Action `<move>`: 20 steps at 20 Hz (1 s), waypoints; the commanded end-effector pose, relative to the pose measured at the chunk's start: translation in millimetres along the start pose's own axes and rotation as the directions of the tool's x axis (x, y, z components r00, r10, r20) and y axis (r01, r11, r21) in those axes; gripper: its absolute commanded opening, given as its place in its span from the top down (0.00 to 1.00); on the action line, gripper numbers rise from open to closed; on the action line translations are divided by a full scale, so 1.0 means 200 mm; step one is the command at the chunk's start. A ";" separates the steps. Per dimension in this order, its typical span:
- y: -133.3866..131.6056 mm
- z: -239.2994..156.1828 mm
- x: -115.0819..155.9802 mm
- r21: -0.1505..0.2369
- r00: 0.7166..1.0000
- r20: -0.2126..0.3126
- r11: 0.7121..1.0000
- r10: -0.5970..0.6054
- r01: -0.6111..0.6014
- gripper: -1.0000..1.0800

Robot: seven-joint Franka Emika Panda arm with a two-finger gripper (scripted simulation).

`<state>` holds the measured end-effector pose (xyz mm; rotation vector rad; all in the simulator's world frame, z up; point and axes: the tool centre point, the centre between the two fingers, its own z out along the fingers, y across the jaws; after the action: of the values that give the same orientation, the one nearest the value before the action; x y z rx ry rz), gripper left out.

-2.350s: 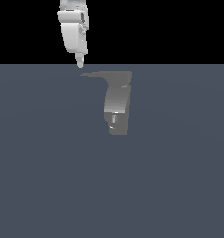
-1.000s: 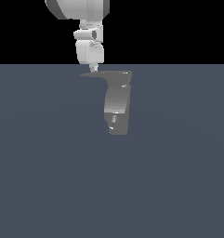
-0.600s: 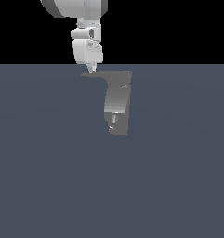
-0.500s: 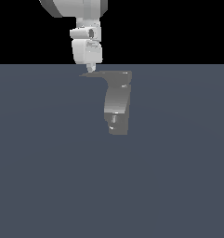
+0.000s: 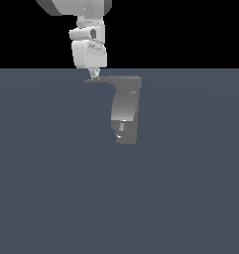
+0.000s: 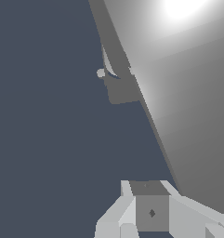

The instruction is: Turn on the faucet by rotating a designated handle.

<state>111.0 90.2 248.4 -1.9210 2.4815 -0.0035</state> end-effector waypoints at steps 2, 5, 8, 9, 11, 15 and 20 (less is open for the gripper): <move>0.06 0.00 0.00 -0.004 1.000 -0.002 1.000 -0.001 0.001 1.00; 0.10 0.00 0.00 -0.004 1.000 -0.002 1.000 0.000 0.000 1.00; 0.14 0.00 0.00 -0.004 1.000 -0.002 1.000 0.000 0.000 1.00; 0.15 0.00 -0.01 -0.004 1.000 -0.002 1.000 0.000 0.000 1.00; 0.18 0.00 -0.01 -0.004 1.000 -0.002 1.000 0.000 0.000 1.00; 0.24 0.00 -0.01 -0.004 1.000 -0.002 1.000 0.000 0.000 1.00; 0.25 0.00 0.02 -0.001 1.000 -0.001 1.000 0.006 -0.006 1.00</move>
<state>62.5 102.0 248.4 -1.9158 2.4864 -0.0038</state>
